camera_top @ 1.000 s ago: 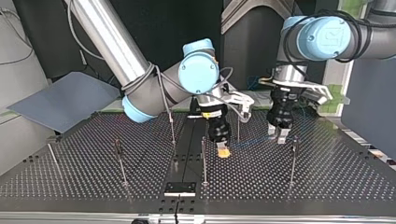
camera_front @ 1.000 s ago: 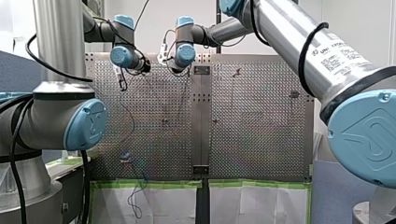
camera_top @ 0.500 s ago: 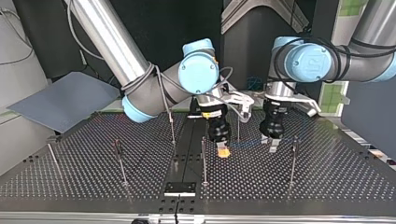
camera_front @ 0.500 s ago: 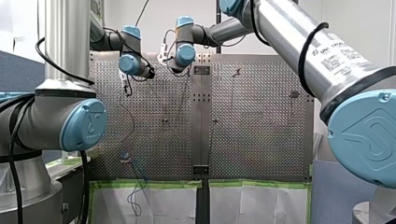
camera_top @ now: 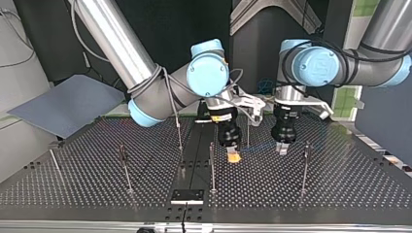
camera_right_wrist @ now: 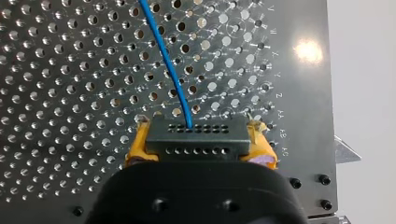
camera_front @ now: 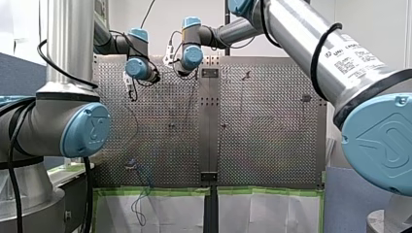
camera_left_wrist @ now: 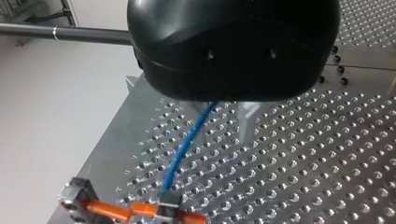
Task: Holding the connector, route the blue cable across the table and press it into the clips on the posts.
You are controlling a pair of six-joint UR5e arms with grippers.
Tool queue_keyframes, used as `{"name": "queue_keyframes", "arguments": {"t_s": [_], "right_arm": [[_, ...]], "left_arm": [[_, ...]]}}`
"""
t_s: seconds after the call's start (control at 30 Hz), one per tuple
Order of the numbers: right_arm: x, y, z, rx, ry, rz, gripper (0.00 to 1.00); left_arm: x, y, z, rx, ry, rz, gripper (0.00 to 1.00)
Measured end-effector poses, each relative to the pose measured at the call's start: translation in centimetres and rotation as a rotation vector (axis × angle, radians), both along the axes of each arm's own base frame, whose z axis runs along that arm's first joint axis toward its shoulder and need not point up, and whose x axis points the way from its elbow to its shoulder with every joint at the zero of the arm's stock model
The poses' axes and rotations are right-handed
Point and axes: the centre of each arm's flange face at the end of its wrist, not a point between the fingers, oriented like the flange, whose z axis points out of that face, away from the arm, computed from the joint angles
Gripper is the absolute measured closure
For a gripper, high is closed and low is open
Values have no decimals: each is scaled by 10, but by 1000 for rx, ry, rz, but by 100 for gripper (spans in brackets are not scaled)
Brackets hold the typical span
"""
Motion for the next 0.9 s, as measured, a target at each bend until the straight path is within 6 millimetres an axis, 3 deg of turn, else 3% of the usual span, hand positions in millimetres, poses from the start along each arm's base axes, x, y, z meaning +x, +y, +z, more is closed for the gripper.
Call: {"name": "queue_keyframes", "arguments": {"t_s": [0.37,0.67,0.9], "right_arm": [[2,6,-8,12,14,7,100],[-1,10,-41,49,64,15,100],[-5,13,-72,84,109,30,100]], "left_arm": [[-9,1,-10,-14,55,46,100],[-30,4,-18,-20,36,102,100],[-39,2,-45,-50,41,93,100]]}}
